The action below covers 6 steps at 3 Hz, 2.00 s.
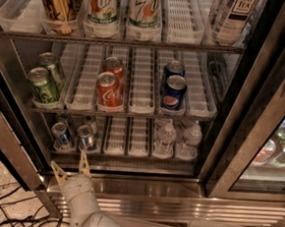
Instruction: Pick redbull can from bottom shelf of fridge
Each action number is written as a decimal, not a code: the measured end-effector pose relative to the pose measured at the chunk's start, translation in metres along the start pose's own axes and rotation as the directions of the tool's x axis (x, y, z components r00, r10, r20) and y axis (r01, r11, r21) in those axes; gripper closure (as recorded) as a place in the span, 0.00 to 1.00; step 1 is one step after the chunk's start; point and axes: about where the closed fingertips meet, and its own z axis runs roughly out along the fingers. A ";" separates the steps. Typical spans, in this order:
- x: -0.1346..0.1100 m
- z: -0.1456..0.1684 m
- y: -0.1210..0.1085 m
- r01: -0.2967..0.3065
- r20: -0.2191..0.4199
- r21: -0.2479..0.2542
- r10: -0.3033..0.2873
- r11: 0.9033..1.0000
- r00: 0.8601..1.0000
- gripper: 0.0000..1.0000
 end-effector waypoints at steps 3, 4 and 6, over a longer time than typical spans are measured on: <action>0.001 0.015 0.003 0.021 -0.007 -0.030 -0.021 0.999 1.000 0.31; -0.001 0.028 0.004 0.024 0.000 -0.041 -0.024 0.999 1.000 0.31; -0.006 0.055 0.007 0.018 0.020 -0.054 -0.017 0.998 1.000 0.30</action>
Offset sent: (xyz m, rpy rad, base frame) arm 0.0054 0.0105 -0.0019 -0.0365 -0.0040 0.0400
